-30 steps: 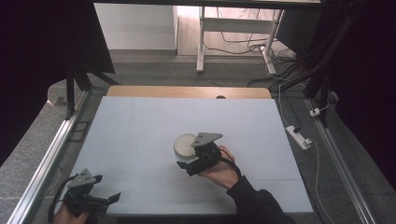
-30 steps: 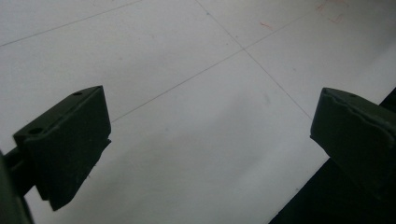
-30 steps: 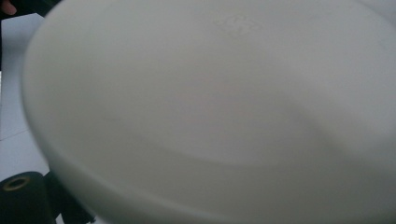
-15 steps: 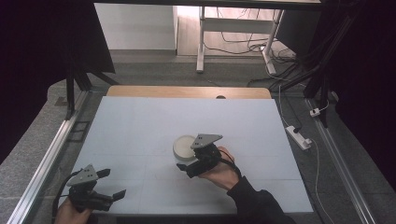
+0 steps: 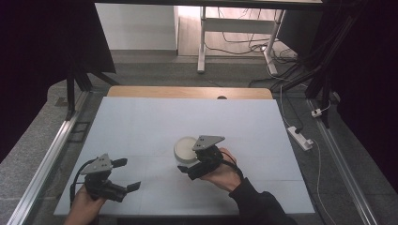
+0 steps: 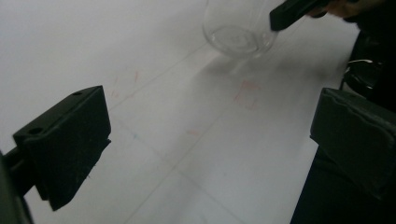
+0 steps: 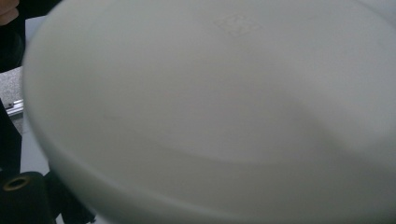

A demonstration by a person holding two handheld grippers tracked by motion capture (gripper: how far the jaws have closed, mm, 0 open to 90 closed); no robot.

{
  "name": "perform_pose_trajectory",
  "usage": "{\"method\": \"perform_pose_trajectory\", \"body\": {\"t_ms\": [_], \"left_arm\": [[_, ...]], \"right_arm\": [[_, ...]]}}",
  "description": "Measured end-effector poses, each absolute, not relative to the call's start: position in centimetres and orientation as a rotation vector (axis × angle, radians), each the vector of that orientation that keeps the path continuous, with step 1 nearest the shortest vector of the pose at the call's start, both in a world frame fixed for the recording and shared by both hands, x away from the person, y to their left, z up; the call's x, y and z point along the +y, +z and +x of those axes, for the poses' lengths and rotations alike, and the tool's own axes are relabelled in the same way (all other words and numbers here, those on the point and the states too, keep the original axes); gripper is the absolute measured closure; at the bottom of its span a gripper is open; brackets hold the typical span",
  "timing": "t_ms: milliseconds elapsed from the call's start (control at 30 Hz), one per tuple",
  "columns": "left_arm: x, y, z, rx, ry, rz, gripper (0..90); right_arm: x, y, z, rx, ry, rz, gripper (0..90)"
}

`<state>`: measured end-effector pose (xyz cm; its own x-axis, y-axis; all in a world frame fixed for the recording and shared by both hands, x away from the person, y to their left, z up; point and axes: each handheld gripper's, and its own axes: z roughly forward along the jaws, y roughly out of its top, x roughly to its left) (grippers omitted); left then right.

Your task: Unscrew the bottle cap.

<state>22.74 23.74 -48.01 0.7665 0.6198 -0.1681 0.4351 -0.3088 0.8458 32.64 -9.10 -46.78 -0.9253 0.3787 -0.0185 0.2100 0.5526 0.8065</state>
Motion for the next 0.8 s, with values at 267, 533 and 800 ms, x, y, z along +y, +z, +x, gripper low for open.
{"method": "perform_pose_trajectory", "body": {"t_ms": [267, 533, 800], "left_arm": [[21.7, -46.6, 24.5, 0.746, 0.22, 1.977, 0.0], [19.6, -45.2, 26.3, 0.68, 0.237, 2.013, 0.0], [17.9, -44.4, 28.3, 0.596, 0.198, 2.024, 0.0]], "right_arm": [[-9.1, -46.8, 32.6, 2.599, 1.311, 0.487, 6.5], [-9.0, -46.9, 32.5, 2.607, 1.308, 0.47, 6.5], [-9.0, -46.8, 32.4, 2.619, 1.316, 0.454, 6.5]]}}
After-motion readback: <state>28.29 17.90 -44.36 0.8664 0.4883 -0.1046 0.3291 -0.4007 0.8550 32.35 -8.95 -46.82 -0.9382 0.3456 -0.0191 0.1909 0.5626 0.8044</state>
